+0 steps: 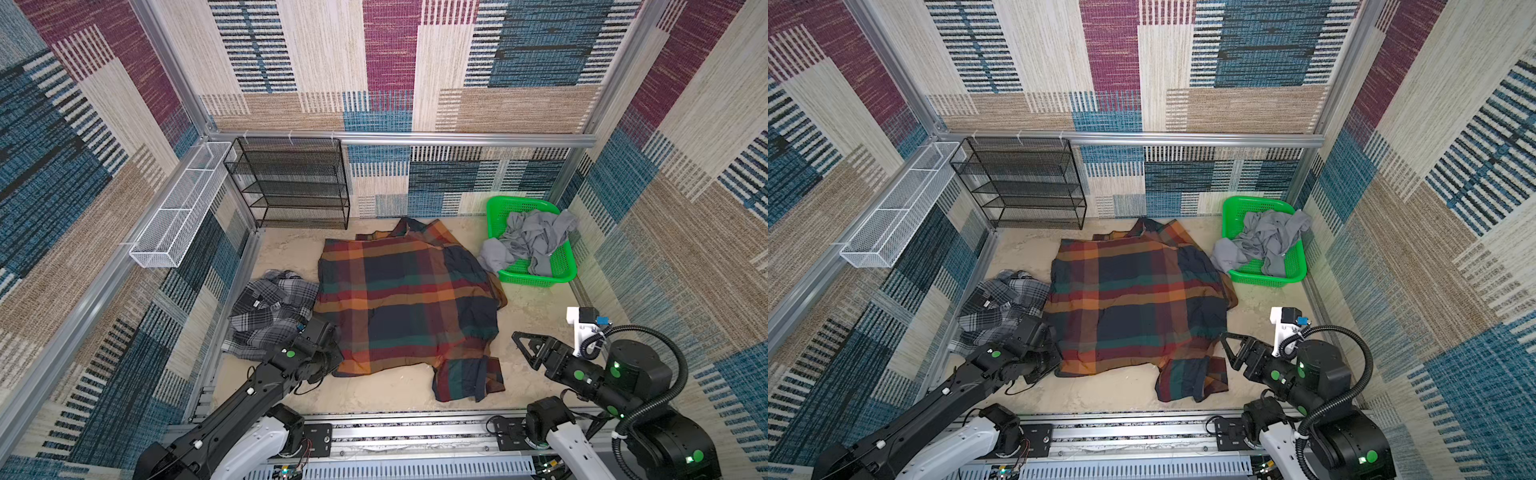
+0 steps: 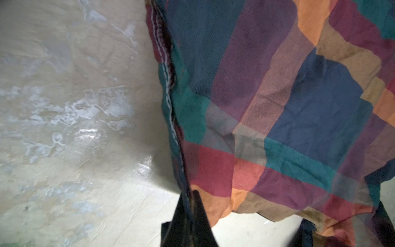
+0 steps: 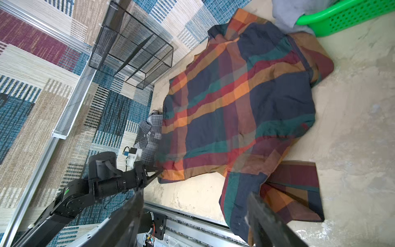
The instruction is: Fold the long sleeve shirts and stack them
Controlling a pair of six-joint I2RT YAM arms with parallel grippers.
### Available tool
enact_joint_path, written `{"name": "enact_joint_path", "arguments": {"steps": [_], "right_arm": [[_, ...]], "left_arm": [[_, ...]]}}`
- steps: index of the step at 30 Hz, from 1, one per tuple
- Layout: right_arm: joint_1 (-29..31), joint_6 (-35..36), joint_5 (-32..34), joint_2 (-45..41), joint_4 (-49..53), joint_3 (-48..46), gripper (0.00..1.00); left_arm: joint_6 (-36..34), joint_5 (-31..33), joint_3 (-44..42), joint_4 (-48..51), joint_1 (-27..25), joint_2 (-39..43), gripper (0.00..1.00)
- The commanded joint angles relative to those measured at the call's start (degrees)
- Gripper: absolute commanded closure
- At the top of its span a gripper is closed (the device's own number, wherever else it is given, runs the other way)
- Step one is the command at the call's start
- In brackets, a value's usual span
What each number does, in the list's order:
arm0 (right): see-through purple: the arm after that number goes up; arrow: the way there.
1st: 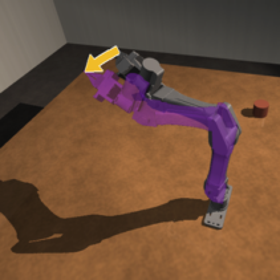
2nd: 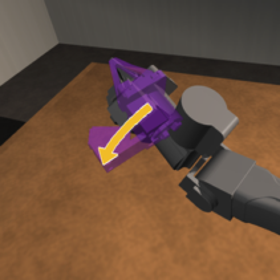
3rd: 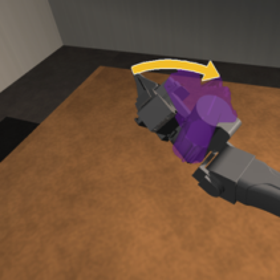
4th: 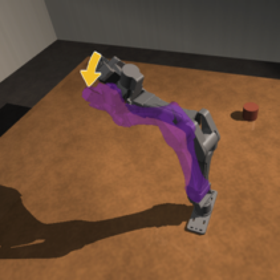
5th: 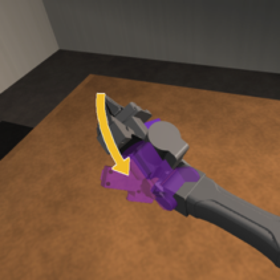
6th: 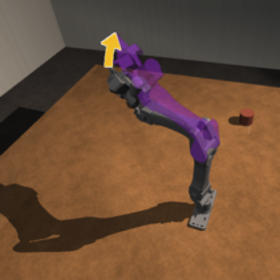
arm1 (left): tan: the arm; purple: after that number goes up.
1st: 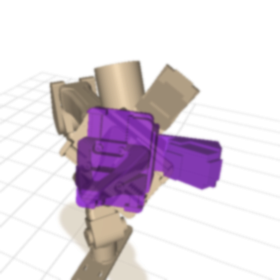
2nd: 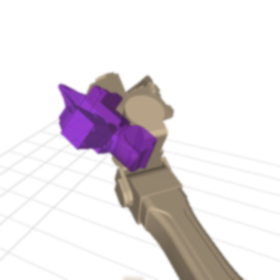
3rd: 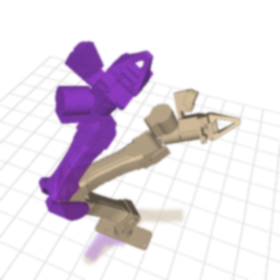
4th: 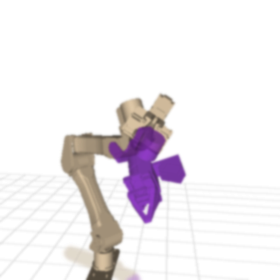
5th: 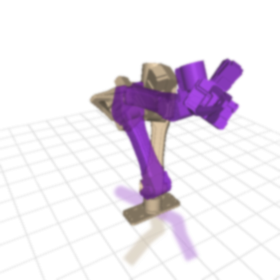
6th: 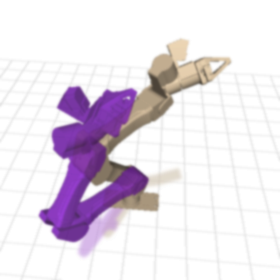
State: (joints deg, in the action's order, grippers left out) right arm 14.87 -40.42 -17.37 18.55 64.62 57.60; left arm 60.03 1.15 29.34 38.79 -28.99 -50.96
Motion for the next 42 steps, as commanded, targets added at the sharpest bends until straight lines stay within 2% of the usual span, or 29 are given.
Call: {"name": "enact_joint_path", "arguments": {"steps": [1, 4, 11, 14, 22, 30, 32, 36, 40, 42], "right_arm": [[0.0, -0.5, 0.0, 0.3, 2.9, 0.4, 0.22], [0.1, -1.2, -0.4, 1.3, 2.8, 2.0, 0.21], [0.1, 1.8, 3.6, 8.5, 7.5, 13.0, 0.17], [0.2, 2.0, 2.8, 10.8, 7.0, 14.6, 0.14], [0.1, 3.0, -1.5, 13.8, 1.3, 11.2, 0.14], [0.1, -0.9, -10.2, 10.7, -11.6, -8.8, 0.19], [0.2, -1.3, -10.0, 10.2, -12.6, -10.9, 0.2], [0.2, -0.8, -8.0, 8.8, -10.1, -11.2, 0.21], [0.1, 3.1, -2.1, 8.8, -2.7, -6.1, 0.22], [0.1, 5.0, -3.2, 9.2, -0.2, -5.9, 0.23]], "left_arm": [[-0.7, -0.9, -0.6, -1.2, 0.1, -0.1, 1.0], [-1.2, -1.2, -0.1, -1.0, 0.1, -0.5, 1.0], [-1.5, -1.4, 0.2, -1.4, 0.1, 0.1, 1.0], [-1.4, -1.8, -0.1, -2.4, 0.1, -0.3, 1.0], [-1.2, -2.8, 0.3, -3.4, 0.1, -0.3, 1.0], [-0.8, -2.2, 1.8, -2.3, 0.2, 1.2, 1.0], [-0.8, -2.1, 2.3, -2.0, 0.1, 1.5, 1.0], [-0.8, -1.9, 2.7, -1.2, 0.2, 2.2, 1.0], [-0.7, -1.5, 2.3, -0.8, 0.1, 2.8, 1.0], [-0.5, -1.7, 2.1, -1.2, 0.2, 2.7, 1.0]]}}
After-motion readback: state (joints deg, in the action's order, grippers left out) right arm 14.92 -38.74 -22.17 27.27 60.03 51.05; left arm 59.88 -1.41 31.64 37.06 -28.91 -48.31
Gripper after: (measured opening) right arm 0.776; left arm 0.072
